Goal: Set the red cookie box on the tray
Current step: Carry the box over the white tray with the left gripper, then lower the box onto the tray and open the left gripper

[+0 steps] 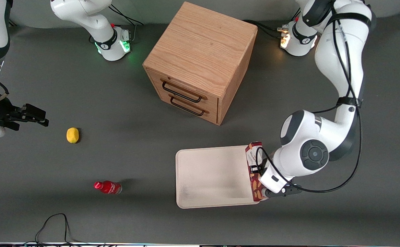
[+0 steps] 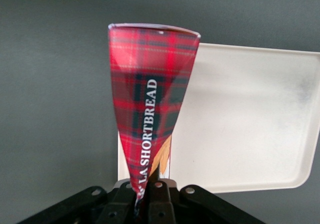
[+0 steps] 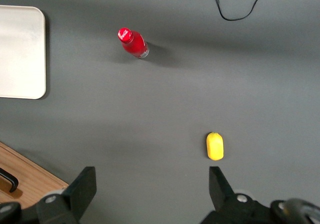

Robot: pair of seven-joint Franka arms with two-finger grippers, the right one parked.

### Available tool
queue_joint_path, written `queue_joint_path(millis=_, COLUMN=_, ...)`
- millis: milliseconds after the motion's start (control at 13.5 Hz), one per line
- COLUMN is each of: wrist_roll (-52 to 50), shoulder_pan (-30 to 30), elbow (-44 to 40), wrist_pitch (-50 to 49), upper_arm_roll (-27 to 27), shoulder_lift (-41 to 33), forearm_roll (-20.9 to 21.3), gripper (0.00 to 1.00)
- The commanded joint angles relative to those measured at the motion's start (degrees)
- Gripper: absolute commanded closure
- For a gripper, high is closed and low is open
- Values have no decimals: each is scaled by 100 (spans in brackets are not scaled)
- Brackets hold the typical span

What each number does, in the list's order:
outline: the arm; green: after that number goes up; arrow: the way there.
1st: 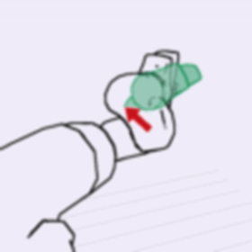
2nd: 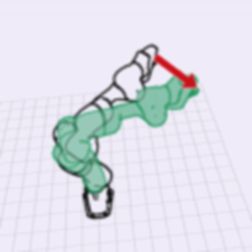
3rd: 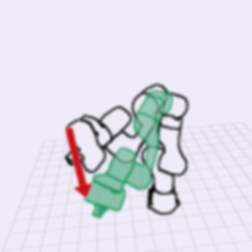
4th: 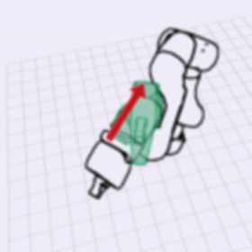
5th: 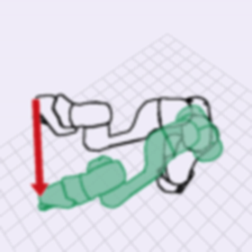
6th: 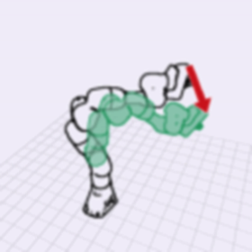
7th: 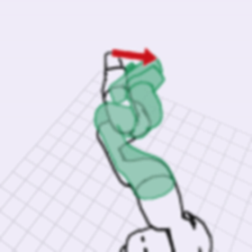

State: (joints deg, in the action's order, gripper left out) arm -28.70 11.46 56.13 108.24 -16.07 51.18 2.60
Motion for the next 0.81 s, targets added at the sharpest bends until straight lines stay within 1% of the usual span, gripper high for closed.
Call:
queue_joint_path(millis=0, wrist_roll=215, shoulder_pan=137, elbow=-304, wrist_pitch=152, upper_arm_roll=86, shoulder_lift=330, forearm_roll=-5, gripper=100)
queue_joint_path(millis=296, wrist_roll=224, shoulder_pan=225, elbow=-286, wrist_pitch=487, upper_arm_roll=210, shoulder_lift=576, forearm_roll=4, gripper=100)
queue_joint_path(millis=739, wrist_roll=75, shoulder_pan=225, elbow=-181, wrist_pitch=566, upper_arm_roll=218, shoulder_lift=673, forearm_roll=12, gripper=100)
